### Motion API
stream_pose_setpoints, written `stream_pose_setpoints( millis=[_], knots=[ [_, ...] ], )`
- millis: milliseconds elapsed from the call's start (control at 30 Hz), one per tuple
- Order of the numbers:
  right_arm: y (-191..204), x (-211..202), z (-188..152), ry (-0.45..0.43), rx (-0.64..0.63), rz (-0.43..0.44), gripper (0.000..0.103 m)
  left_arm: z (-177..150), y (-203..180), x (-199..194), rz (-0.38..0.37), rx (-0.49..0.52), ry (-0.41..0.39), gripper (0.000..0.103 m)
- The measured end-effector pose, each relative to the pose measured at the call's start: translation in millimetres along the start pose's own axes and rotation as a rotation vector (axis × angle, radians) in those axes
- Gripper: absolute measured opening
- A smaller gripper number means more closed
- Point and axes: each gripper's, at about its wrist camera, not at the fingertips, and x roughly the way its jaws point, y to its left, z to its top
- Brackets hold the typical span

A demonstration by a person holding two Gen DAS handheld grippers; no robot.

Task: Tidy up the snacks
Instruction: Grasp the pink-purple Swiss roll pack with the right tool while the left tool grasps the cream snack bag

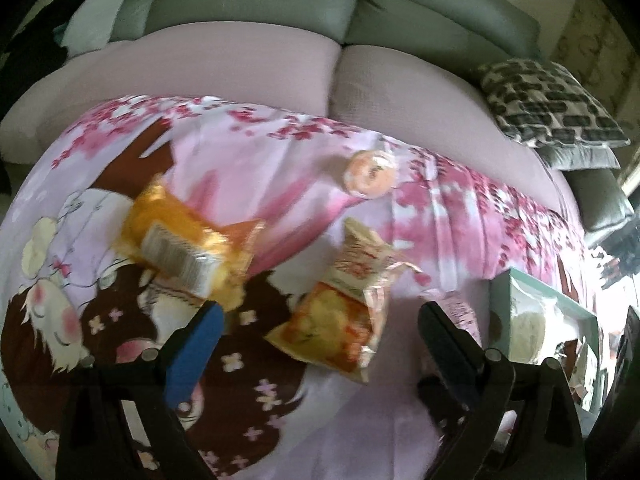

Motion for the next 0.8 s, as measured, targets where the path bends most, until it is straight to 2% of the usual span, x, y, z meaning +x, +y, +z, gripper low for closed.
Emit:
stream_pose_setpoints(
  millis=[100, 200, 300, 367, 400, 467, 500, 600, 800],
  knots=[
    [-1, -1, -1, -0.001, 0.007, 0.011, 0.049, -1, -6, 7, -0.014, 0.01, 0.006, 0.096],
    [-1, -1, -1, -0.003, 0.012, 0.016, 0.049, -3, -9, 16, -0.022, 0.011, 0.026, 0.083],
    [-1, -1, -1, -0.003, 0.018, 0.023, 0.049, -3, -8, 26, -0.014, -0.004, 0.035, 0.081],
    [-1, -1, -1, -0.003, 0.019, 0.025, 0.049, -3, -8, 30, -0.018, -0.013, 0.042, 0.073],
    [-1, -1, -1, -0.004, 0.021, 0.025, 0.049, -4, -8, 33, -0.011, -0.015, 0.049, 0.064],
    [-1, -2, -1, -0.003, 0.021, 0.025, 0.049, -5, -9, 36, 0.001, -0.01, 0.057, 0.059],
    [-1, -2, -1, -0.004, 0.023, 0.026, 0.049, -5, -10, 36, -0.004, -0.002, 0.054, 0.053],
    [-1, -2, -2, -0.006, 0.027, 0.028, 0.049, -5, -10, 33, -0.009, -0.003, 0.05, 0.043],
    [-2, -4, -3, -0.009, 0.038, 0.037, 0.047, -6, -11, 28, -0.002, 0.001, 0.042, 0.039]
  ],
)
